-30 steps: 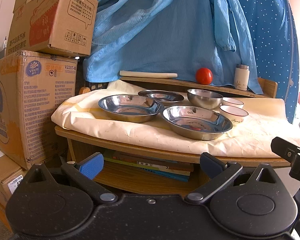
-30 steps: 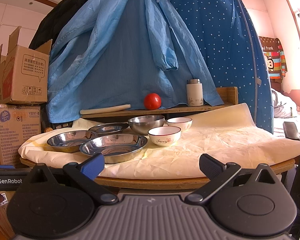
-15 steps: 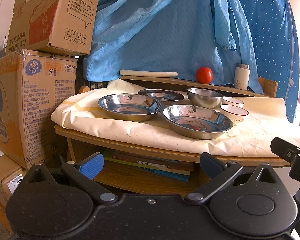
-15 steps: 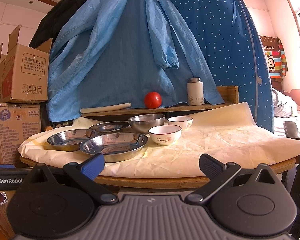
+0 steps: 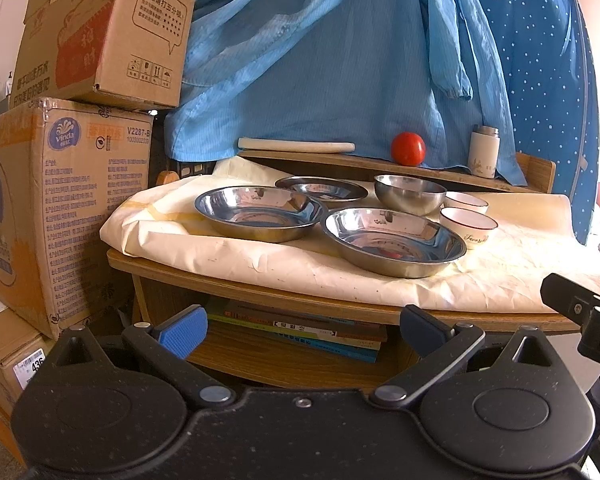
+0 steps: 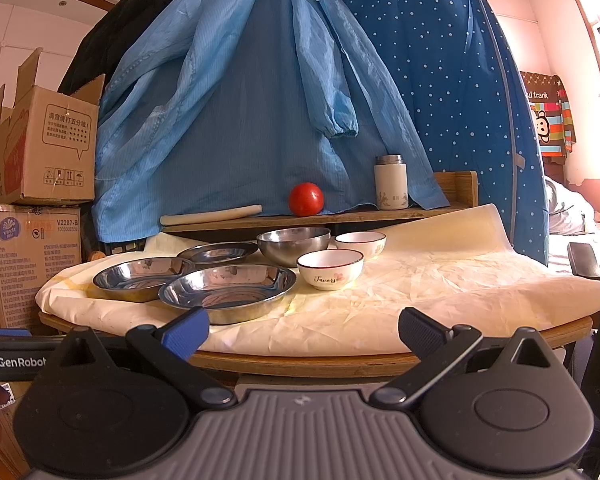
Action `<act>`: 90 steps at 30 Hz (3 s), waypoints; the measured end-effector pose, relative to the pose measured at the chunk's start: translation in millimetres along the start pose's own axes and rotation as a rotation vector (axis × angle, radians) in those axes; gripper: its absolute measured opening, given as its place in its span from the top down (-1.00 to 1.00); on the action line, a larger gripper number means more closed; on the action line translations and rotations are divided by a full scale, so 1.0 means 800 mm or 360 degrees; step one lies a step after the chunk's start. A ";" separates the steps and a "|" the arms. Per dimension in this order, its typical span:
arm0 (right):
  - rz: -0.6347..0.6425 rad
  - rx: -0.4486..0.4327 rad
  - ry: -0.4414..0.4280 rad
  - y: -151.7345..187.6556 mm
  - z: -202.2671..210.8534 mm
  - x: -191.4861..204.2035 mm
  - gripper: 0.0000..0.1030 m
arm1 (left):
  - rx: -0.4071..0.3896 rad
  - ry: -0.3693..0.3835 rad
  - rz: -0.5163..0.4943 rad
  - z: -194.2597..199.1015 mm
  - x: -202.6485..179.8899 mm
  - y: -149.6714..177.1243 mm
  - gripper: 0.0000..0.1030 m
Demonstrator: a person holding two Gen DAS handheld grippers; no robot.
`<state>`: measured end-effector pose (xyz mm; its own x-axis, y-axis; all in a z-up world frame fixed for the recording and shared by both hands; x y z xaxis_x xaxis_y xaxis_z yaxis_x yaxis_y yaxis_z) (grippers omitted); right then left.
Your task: Organize plates and bowls
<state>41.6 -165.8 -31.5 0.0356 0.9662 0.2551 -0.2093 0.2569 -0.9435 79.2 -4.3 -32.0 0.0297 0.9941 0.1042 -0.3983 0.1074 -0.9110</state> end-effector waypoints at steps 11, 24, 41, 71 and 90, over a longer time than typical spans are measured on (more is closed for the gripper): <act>-0.0004 -0.0002 0.0003 -0.001 -0.004 -0.002 -0.99 | 0.0014 0.0049 0.0033 -0.012 -0.003 0.005 -0.98; 0.0015 -0.0025 -0.0048 0.001 -0.030 0.004 -1.00 | -0.0021 -0.0038 0.0069 -0.032 0.027 -0.033 -0.98; 0.0060 0.0160 -0.0378 -0.051 -0.155 0.071 -1.00 | 0.0046 -0.0145 0.0215 -0.146 0.118 -0.098 -0.98; 0.0065 0.0943 -0.0608 -0.026 -0.385 0.175 -0.65 | 0.0349 -0.0031 0.0470 -0.257 0.148 -0.094 -0.68; 0.0062 0.1085 -0.0521 -0.001 -0.395 0.202 0.48 | 0.0319 -0.0095 0.0640 -0.262 0.168 -0.088 0.31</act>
<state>356.3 -3.8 -56.8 -0.2543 0.8918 0.3742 -0.7660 0.0506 -0.6409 303.3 124.6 -37.8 -0.2139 0.9532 -0.2139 -0.5371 -0.2976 -0.7893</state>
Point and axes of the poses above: each gripper's, at about its wrist camera, not at the fingertips, and z roughly against the way its jaws point, x to its left, y to its underside, the point moved 8 cm from there along -z, roughly the way its jaws point, and after that the axes turned 9 degrees about -z, right-handed, at the moved point
